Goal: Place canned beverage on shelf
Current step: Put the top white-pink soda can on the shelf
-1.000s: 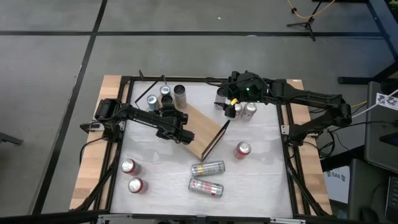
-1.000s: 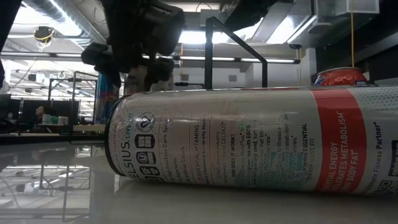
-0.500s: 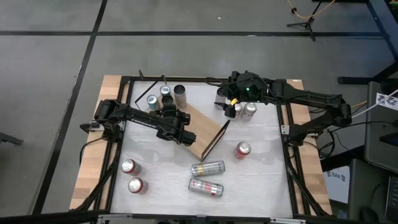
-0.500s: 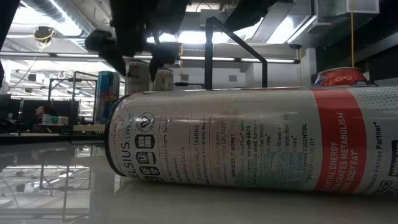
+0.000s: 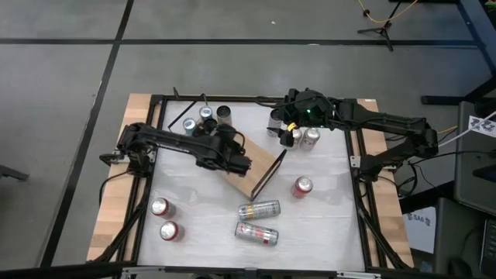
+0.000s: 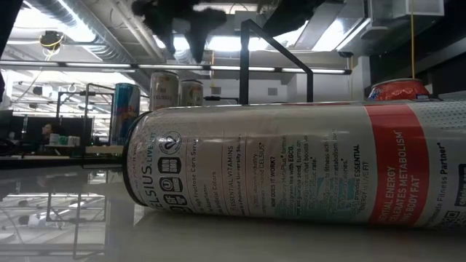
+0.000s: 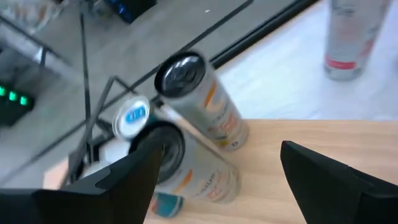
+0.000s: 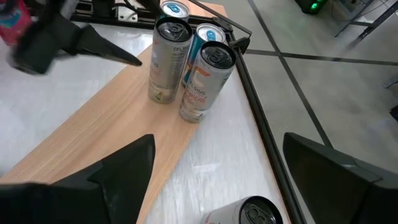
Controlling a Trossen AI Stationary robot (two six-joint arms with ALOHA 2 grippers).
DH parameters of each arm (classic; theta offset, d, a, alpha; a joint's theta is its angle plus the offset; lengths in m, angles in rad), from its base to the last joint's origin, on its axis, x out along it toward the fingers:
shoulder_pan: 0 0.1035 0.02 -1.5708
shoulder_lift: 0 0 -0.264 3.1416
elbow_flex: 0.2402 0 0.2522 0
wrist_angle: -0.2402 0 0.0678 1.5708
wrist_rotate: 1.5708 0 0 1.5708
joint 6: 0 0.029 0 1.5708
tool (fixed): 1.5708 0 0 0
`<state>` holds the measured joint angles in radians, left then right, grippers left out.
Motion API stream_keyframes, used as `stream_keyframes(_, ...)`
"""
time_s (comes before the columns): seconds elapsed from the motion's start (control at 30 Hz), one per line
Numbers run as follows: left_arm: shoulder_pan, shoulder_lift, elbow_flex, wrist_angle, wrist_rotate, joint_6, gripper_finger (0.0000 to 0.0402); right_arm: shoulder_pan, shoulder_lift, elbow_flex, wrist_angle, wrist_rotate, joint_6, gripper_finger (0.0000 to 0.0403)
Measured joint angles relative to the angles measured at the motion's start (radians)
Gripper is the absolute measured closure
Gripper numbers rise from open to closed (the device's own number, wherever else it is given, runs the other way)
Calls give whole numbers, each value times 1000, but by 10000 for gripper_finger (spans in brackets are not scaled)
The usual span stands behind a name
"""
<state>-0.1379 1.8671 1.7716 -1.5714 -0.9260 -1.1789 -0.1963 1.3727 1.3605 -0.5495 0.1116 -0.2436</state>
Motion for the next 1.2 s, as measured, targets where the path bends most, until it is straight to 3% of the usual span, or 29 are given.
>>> stream_keyframes(0.27, 0, 0, 102, 0, 0, 238, 80, 0, 0, 0, -2, 0, 3, 54)
stream_keyframes(0.77, -36, 0, 129, 9, 140, 407, 80, 0, 0, 0, -26, 0, 3, 54)
stream_keyframes(1.2, -109, -30, 129, 9, 46, 549, 80, 0, -88, 0, -122, 0, -53, 54)
